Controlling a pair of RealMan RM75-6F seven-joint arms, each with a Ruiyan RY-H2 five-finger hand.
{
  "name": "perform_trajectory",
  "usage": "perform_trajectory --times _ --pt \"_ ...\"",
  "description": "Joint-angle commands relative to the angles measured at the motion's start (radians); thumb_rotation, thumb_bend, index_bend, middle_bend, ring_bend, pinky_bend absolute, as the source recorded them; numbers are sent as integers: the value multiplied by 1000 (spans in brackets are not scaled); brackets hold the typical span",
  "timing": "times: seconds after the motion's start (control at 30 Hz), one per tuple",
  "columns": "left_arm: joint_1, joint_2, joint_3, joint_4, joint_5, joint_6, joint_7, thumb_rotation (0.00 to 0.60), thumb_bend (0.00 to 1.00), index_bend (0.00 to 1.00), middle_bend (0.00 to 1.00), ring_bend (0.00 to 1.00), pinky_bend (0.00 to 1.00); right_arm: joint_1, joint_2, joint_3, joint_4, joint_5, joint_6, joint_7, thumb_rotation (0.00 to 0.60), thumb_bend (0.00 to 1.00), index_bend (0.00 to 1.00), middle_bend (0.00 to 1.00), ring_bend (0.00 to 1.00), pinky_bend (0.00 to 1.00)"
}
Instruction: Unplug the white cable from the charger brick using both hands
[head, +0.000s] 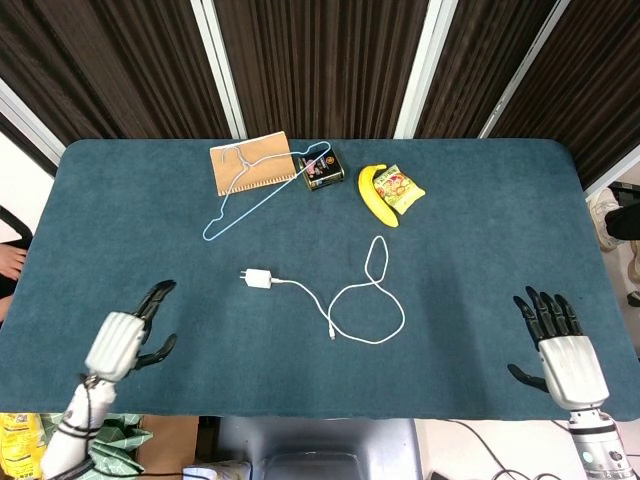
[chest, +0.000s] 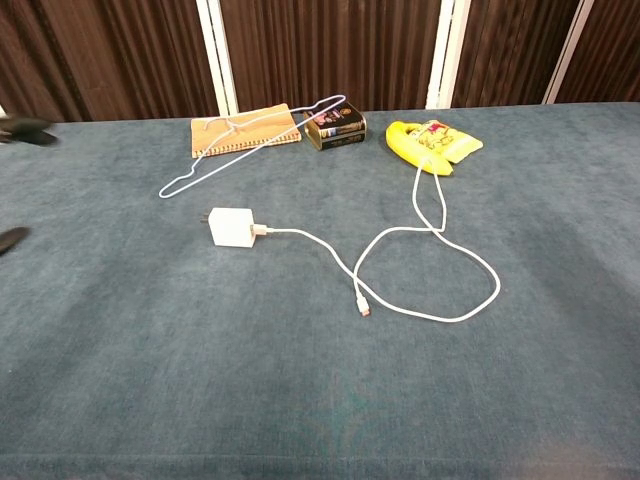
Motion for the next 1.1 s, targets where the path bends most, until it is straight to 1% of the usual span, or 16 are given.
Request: perform_trajectory --times 0.03,0.13,0.2,0.3,0.4,0.5,0.57,0.67,0.7,0.77,0.87,1.1 --pt "-94 -83 -71 -83 -115 -138 150 600 403 124 130 976 1000 3 -5 -1 5 2 -7 -3 600 89 0 0 0 0" --pt "-152 -156 -125 -72 -202 -194 262 600 402 131 135 988 1000 10 -3 -4 3 9 -30 2 600 89 0 0 0 0" --pt "-190 -215 -155 -34 -259 -222 334 600 401 137 144 993 1000 14 1 -4 1 17 -44 8 600 89 0 0 0 0" --pt "-238 -284 -179 37 -324 -251 429 600 401 142 149 999 1000 17 7 -2 -4 26 -53 12 600 88 0 0 0 0" --pt "-279 -349 -189 120 -360 -263 500 600 401 142 146 1000 1000 17 11 1 -7 32 -54 17 600 89 0 0 0 0" --pt "-308 -399 -195 184 -384 -270 528 600 401 145 147 1000 1000 17 14 3 -10 38 -56 19 600 88 0 0 0 0" --pt "-329 -426 -198 225 -381 -264 547 600 401 151 147 1000 1000 18 15 2 -11 41 -61 20 600 88 0 0 0 0" --pt "-337 -441 -199 248 -378 -256 552 600 401 160 152 1000 1000 19 15 2 -12 44 -64 20 600 88 0 0 0 0" --pt "-348 -457 -199 274 -377 -252 559 600 401 163 155 1000 1000 20 15 1 -13 46 -69 18 600 89 0 0 0 0" --pt "-371 -496 -200 337 -400 -276 581 600 402 175 170 1000 1000 23 20 -6 -18 42 -79 24 600 89 0 0 0 0" --pt "-393 -535 -195 420 -401 -272 601 600 404 195 192 1000 1000 22 30 -7 -23 41 -78 35 600 88 0 0 0 0" --pt "-412 -574 -185 508 -420 -297 585 600 404 234 222 1000 1000 20 39 -8 -27 41 -74 43 600 89 0 0 0 0"
